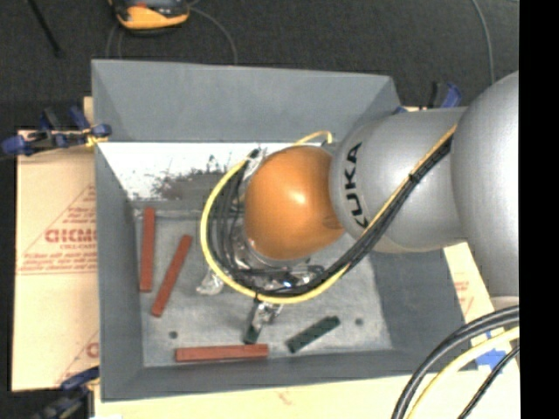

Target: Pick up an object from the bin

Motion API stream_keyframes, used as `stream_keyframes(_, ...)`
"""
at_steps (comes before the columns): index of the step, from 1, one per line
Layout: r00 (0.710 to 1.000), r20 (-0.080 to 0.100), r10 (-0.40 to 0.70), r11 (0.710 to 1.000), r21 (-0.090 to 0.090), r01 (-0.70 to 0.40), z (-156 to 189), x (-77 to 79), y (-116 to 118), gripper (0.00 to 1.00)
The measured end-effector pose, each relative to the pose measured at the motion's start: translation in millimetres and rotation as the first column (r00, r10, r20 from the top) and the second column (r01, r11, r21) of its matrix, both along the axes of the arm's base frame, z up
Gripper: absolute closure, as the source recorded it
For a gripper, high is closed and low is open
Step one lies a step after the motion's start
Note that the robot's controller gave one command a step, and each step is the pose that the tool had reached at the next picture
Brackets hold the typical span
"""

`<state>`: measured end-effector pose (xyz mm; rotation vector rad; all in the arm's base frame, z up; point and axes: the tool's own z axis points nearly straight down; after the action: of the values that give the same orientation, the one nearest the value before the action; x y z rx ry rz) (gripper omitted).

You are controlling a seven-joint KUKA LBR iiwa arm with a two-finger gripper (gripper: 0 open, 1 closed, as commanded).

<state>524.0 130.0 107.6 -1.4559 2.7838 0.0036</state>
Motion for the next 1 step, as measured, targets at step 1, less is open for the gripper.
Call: stream_keyframes(1,1.000,0.007,-0.015,1.000,-0.001,0.015,0.9,-8.3,-30.2,0.00)
